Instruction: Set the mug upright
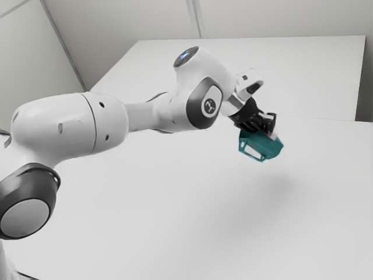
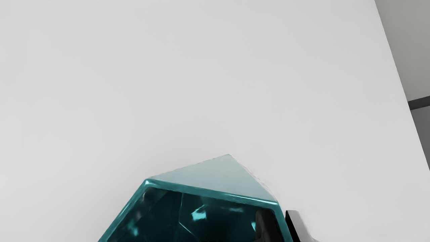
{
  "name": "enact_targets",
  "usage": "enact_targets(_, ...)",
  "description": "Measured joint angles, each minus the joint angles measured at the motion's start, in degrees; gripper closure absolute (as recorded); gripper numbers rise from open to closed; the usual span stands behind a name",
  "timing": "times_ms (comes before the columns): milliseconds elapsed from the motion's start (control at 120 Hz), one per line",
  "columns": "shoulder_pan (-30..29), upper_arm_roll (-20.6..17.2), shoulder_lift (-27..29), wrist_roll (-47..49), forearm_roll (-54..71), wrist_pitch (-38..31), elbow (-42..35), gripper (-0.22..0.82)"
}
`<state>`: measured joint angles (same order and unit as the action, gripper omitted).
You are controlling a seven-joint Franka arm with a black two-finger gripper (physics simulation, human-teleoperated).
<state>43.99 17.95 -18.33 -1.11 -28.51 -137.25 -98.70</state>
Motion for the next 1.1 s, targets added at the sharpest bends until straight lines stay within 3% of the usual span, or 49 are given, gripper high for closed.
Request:
enact_targets(150,-7.1,0.9,4.8,1.2,10.3,8.9,-4.3,0.78)
enact_targets(342,-16.3,-0.5,5.3,2.4,19.8,15.3,-4.7,0.78)
enact_targets(500,-23.5,-4.0,5.1,3.1,23.5,18.0,-4.7,0.78)
enact_targets(750,-28.4,-4.4,3.8,3.9,27.1,20.7,-5.6,0.78)
enact_targets(1100,-29.9,-3.1,-0.7,4.5,28.0,22.0,-5.5,0.78)
